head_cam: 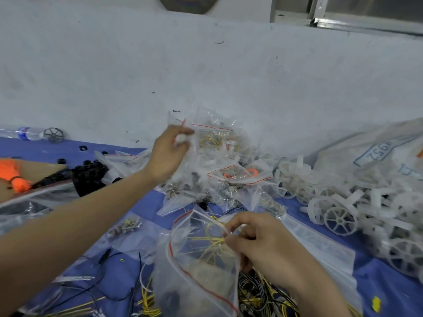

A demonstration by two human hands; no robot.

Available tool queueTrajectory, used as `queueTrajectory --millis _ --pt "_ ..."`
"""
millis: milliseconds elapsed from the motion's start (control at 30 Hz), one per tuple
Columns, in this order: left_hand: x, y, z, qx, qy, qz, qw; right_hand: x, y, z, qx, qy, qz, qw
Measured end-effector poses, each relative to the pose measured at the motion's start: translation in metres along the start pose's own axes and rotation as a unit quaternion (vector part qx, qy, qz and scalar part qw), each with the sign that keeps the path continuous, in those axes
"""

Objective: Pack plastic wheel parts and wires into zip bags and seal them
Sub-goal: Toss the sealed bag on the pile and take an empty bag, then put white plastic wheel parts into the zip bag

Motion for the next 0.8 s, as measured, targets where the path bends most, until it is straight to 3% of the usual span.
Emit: queueTrajectory --millis 133,233,300,400,533,633,800 --pt "0.053 0.019 0.073 0.021 0.249 0.019 0.968 0.0 -0.001 -0.004 0.004 0.026 0.02 0.999" --pt "0.098 0.06 0.109 -0.011 0.254 0.098 0.962 0.003 -0.001 -0.014 0.02 0.021 0.058 0.998" --pt "0.113 0.087 0.111 0.022 0.238 0.11 0.965 0.005 0.0 -0.023 0.038 0.026 0.085 0.995" --pt "0.099 0.112 0.108 0.085 0.183 0.021 0.979 0.005 0.001 -0.026 0.036 -0.04 0.091 0.994" --pt "0.061 0.124 0.12 0.031 0.033 -0.119 0.992 -0.011 0.008 -0.027 0.015 -0.099 0.035 0.994" --pt "0.05 0.129 0.127 -0.027 -0.028 -0.181 0.983 -0.004 0.009 -0.032 0.029 -0.102 0.075 0.992" --pt "0.022 0.146 0.144 -0.085 -0.02 -0.323 0.942 0.005 0.007 -0.022 0.01 -0.188 0.127 0.974"
Point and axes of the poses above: each hand's wrist, its own y-axis away from the middle knuckle, its own x-axis out of the back of the hand, z = x × y, the point moved 10 cm from there along -y, towards the middle knuckle, and after that the axes turned 6 degrees about -y, right-handed, at the moved point
